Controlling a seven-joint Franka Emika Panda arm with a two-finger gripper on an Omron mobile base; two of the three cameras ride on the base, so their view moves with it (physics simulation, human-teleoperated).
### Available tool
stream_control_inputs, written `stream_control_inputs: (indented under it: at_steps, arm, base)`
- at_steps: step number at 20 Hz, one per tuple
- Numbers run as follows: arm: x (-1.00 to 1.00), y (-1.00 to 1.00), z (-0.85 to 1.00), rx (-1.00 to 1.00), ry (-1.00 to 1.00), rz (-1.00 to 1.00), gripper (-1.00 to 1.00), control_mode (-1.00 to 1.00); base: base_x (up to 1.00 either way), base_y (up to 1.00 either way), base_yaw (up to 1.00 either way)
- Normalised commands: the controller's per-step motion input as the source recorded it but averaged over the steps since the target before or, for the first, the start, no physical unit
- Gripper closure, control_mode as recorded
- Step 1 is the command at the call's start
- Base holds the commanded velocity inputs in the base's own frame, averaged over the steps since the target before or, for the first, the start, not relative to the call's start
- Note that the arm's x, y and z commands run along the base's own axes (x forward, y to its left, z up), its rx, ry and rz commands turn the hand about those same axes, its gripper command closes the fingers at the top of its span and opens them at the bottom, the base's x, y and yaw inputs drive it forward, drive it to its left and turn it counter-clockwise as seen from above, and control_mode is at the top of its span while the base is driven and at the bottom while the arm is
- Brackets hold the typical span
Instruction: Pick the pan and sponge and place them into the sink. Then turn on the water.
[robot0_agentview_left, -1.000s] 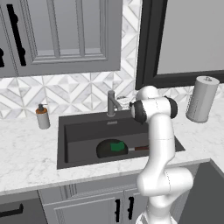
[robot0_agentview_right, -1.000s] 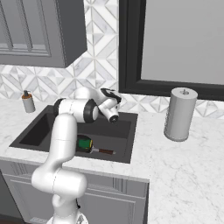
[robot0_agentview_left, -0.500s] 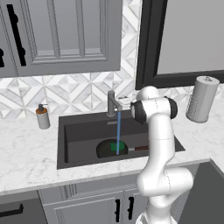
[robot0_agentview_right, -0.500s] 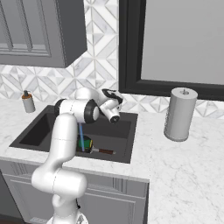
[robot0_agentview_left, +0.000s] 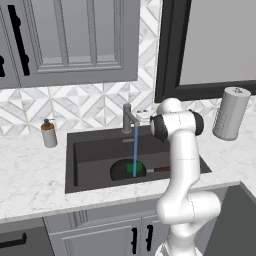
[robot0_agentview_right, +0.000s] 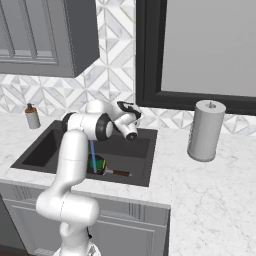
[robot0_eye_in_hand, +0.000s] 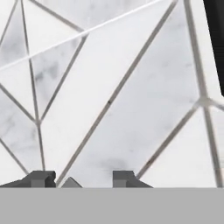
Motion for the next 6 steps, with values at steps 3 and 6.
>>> stream_control_inputs:
  at_steps: [3, 6]
  arm:
    - [-0.01, -0.95, 0.00, -0.04, 0.00, -0.04, 1.00, -1.00]
    - [-0.19, -0.75, 0.00, -0.08, 0.00, -0.06, 1.00, -1.00]
  base:
    - [0.00, 0.00, 0.00]
    - [0.00, 0.00, 0.00]
